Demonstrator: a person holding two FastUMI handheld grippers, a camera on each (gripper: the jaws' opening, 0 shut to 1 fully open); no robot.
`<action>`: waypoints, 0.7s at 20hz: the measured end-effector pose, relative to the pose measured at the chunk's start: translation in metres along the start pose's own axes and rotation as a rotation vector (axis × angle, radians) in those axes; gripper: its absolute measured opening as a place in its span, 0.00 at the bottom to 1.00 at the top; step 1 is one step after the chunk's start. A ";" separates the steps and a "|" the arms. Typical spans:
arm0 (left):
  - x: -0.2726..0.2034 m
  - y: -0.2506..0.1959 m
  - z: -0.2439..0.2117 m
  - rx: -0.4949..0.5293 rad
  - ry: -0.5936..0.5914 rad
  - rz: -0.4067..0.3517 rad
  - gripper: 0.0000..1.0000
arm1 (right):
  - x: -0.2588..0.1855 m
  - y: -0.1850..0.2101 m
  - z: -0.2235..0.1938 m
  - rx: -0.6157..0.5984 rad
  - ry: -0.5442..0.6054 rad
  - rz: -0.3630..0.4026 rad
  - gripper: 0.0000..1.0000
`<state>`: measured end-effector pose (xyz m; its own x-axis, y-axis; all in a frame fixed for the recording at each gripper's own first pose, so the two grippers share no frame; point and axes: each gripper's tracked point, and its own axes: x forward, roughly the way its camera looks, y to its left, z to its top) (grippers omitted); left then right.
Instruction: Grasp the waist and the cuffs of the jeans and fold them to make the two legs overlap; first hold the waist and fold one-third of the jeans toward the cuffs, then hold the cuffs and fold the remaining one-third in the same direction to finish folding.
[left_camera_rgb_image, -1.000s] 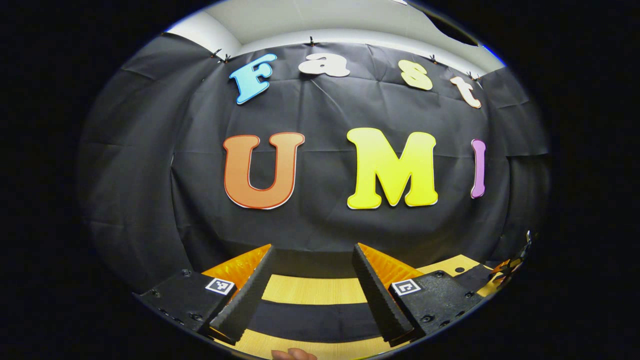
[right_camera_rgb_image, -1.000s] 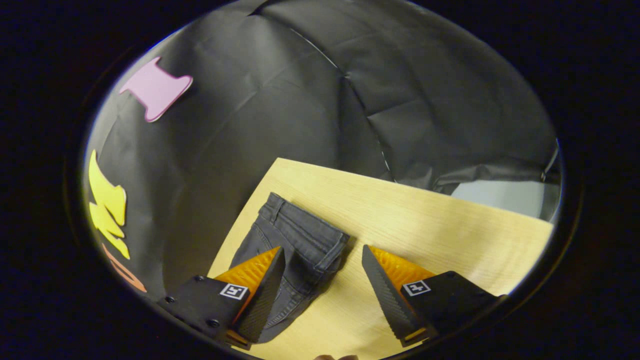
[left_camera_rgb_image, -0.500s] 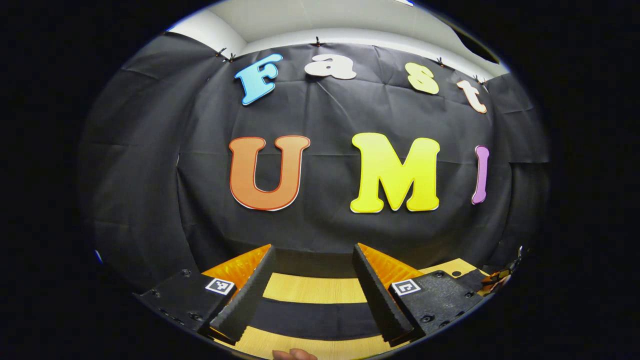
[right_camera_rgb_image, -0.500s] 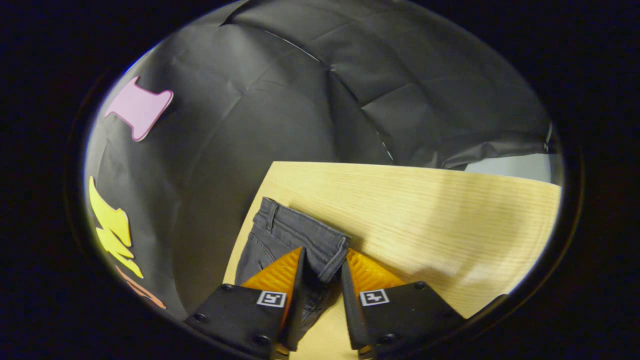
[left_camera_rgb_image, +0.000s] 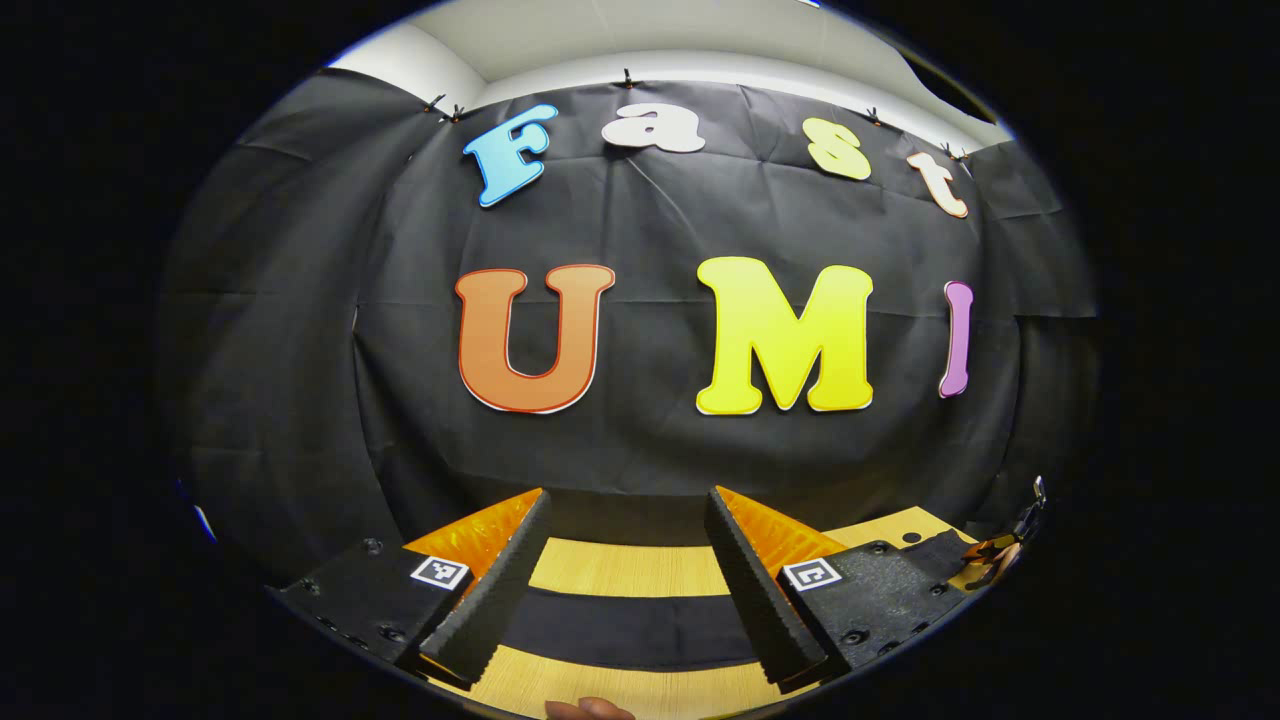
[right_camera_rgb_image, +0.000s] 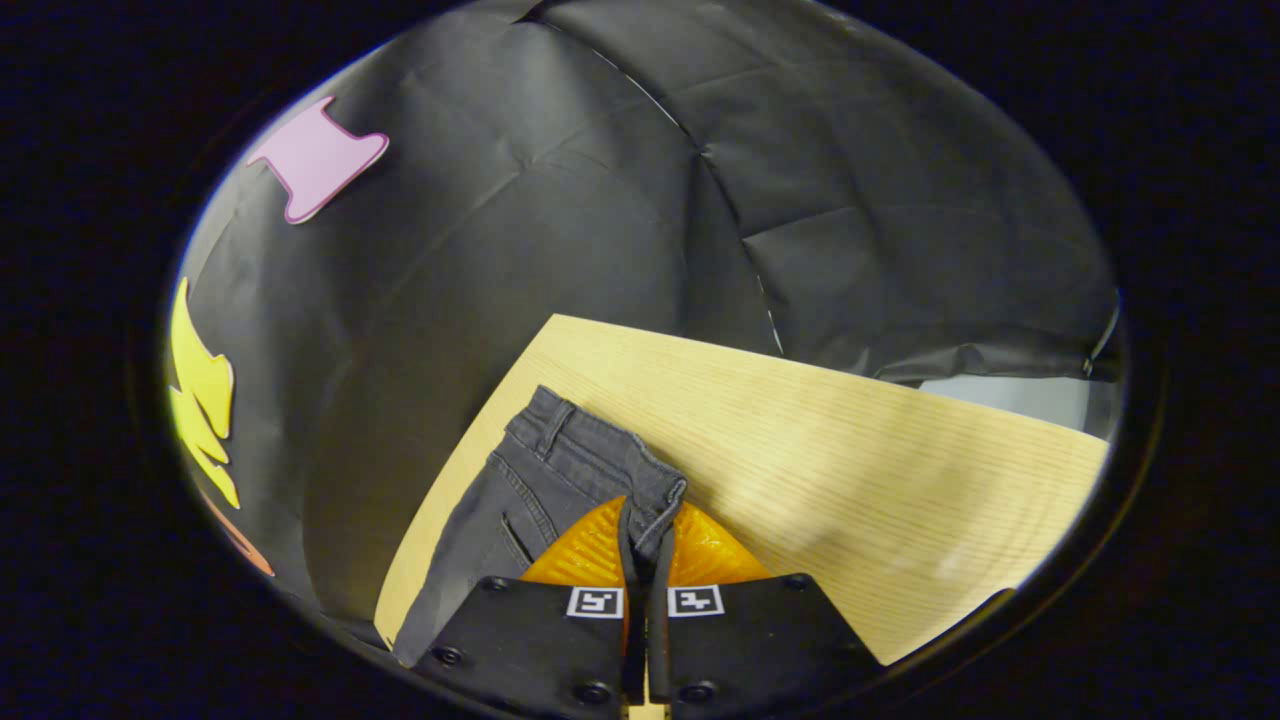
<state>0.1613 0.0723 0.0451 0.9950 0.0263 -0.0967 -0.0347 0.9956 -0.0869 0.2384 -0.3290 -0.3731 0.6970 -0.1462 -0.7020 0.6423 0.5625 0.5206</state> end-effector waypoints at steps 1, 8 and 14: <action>-0.002 0.003 0.000 -0.002 -0.005 0.001 0.98 | -0.003 0.004 0.003 -0.016 -0.002 0.006 0.02; -0.017 0.027 -0.012 -0.069 -0.006 0.040 0.98 | -0.042 0.073 0.020 -0.194 -0.072 0.084 0.01; -0.035 0.042 -0.015 -0.082 -0.009 0.047 0.98 | -0.099 0.160 0.012 -0.304 -0.161 0.217 0.01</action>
<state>0.1239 0.1120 0.0304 0.9929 0.0737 -0.0937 -0.0884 0.9825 -0.1639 0.2760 -0.2342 -0.2143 0.8624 -0.1095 -0.4942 0.3681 0.8057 0.4641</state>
